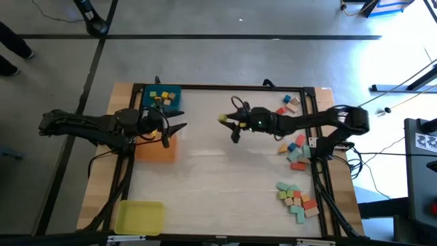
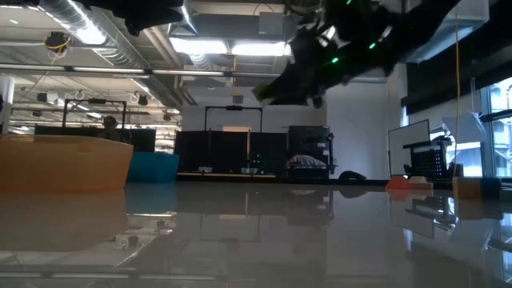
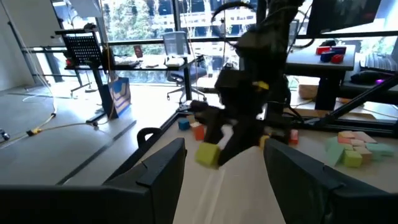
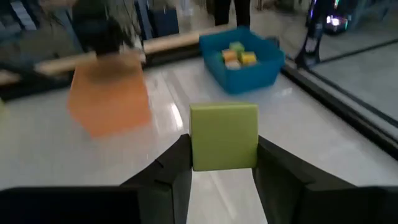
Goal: Sort blocks by size
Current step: Put the light green cube block into the blue bin
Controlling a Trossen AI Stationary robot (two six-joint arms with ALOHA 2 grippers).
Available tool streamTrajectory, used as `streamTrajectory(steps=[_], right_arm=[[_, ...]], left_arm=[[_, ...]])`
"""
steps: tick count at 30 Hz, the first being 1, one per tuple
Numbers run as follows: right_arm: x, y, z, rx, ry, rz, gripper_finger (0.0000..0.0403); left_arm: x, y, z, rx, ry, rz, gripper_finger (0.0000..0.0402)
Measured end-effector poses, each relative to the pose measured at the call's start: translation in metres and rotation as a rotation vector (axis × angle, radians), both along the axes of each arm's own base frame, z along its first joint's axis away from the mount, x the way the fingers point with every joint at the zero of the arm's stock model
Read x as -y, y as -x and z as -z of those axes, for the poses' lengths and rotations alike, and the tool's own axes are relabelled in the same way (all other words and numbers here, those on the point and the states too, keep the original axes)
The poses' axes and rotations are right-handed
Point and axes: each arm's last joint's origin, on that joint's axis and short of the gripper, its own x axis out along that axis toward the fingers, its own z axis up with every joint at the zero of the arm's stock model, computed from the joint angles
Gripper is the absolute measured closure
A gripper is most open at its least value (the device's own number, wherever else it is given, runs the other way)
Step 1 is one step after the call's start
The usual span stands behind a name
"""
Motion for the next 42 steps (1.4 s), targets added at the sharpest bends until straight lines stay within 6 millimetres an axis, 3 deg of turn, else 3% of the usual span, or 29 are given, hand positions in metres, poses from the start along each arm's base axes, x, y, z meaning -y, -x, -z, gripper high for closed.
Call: streamTrajectory(steps=[11,26,34,42], right_arm=[[0.055,-0.067,0.016,0.021,-0.023,0.005,0.0258],[0.102,-0.173,-0.002,0.168,0.038,-0.022,0.0258],[0.125,-0.207,-0.001,0.248,0.083,-0.014,0.0258],[0.141,-0.238,0.015,0.316,0.142,-0.018,0.0258]], left_arm=[[0.000,0.000,0.000,-0.006,-0.018,0.000,0.0196],[-0.001,0.000,0.000,0.004,0.006,-0.007,0.0196],[-0.001,0.000,0.000,0.004,0.010,-0.008,0.0196],[-0.001,0.000,0.000,0.008,0.007,-0.008,0.0196]])
